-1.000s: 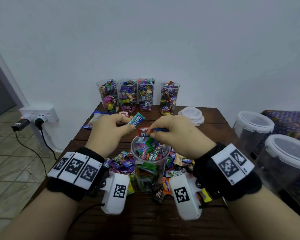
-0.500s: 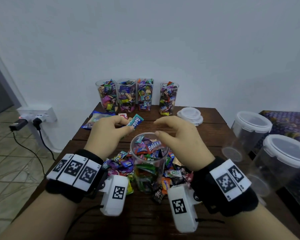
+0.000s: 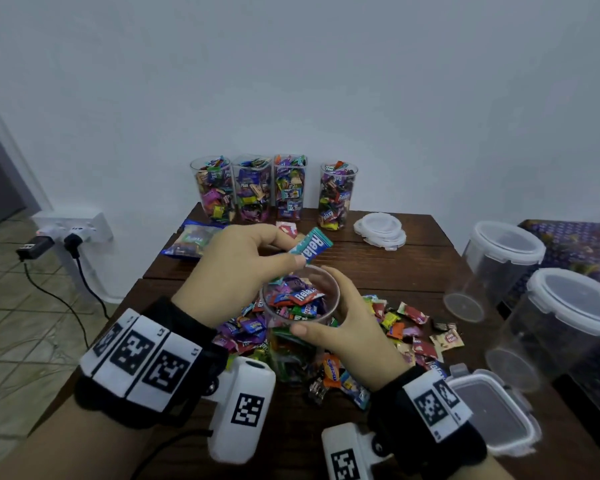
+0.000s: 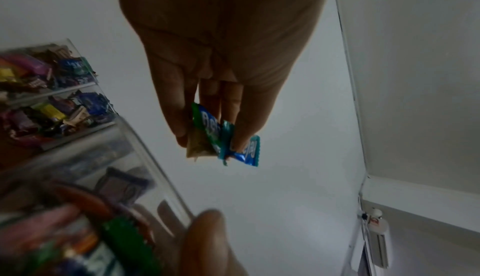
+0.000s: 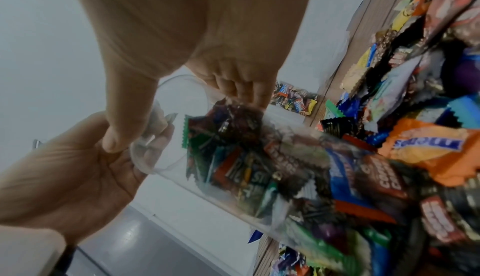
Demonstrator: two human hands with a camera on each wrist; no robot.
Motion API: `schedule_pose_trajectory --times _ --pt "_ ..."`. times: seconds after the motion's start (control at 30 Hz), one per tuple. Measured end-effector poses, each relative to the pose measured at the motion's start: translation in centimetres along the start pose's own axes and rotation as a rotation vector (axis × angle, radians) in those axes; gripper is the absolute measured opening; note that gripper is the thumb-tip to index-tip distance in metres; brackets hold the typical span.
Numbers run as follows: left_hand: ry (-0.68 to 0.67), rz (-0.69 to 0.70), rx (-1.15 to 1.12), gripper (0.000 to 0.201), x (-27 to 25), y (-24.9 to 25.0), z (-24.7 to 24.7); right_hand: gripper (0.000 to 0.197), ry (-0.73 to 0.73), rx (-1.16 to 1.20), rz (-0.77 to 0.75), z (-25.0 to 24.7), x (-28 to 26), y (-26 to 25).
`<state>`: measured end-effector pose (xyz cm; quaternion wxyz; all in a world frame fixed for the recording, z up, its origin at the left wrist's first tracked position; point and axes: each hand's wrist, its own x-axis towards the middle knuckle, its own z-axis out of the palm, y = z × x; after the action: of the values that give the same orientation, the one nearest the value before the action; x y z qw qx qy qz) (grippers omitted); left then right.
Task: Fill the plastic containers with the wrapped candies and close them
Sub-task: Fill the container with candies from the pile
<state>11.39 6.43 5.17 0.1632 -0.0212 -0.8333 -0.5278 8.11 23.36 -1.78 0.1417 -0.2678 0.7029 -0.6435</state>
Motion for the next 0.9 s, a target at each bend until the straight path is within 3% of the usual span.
schedule_pose_trajectory --times 0.13,0.27,0.53,0.73,0.9 --pt "-0.148 -0.016 0.071 0.006 -0.3 -0.2 0.5 0.068 0.025 0.004 -0.030 0.0 0.0 0.2" --pt "-0.164 -0.025 0.137 0.009 -0.3 -0.5 0.7 0.068 0.012 0.037 -0.038 0.0 -0.1 0.1" --pt "-0.085 0.024 0.167 0.010 -0.3 -0.1 0.5 0.071 0.030 0.008 -0.063 0.2 0.2 0.3" --pt "0.016 0.081 0.202 0.013 0.0 -0.4 0.4 0.061 0.019 0.006 -0.076 0.0 0.0 0.1" --pt "0.079 0.057 0.150 0.018 0.3 -1.3 -0.3 0.063 -0.015 -0.085 -0.028 -0.4 0.1 0.1"
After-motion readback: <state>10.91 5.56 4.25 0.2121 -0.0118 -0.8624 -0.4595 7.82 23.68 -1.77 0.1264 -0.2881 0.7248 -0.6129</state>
